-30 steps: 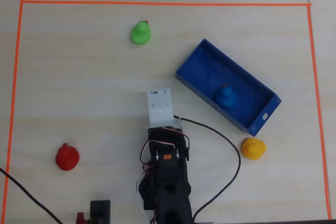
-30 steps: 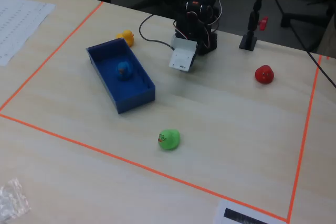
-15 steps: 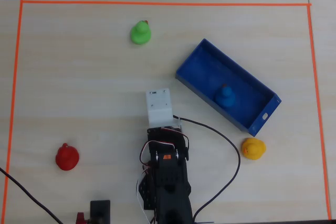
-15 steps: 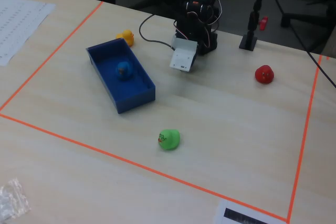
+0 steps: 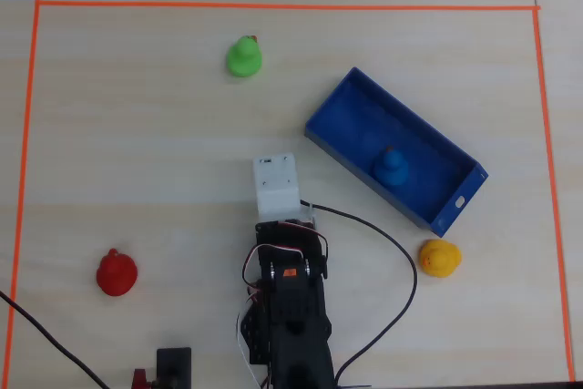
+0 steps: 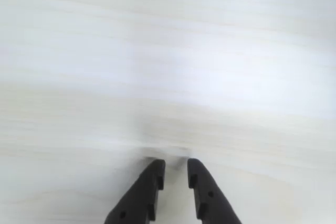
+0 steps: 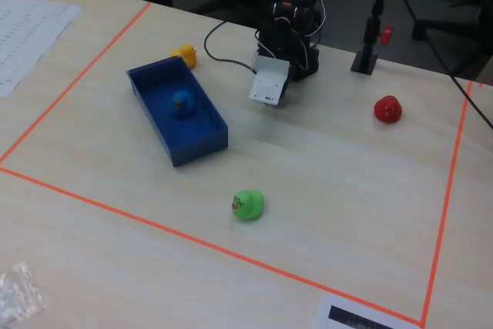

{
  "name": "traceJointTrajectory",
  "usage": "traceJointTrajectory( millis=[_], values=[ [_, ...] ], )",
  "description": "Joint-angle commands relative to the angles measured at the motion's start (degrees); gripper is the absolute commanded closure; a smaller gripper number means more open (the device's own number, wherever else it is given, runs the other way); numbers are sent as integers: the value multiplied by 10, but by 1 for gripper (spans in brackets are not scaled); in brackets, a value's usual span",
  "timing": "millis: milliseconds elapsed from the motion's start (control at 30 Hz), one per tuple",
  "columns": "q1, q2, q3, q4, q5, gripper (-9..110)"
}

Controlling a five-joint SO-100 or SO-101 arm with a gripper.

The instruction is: Grasp blue duck and put it into box.

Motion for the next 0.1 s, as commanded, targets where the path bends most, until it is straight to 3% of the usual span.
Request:
traceJointTrajectory(
  millis=[0,67],
  values=[
    [-2,-2,4,10,-2,98],
    [-2,-2,4,10,-2,98]
  ],
)
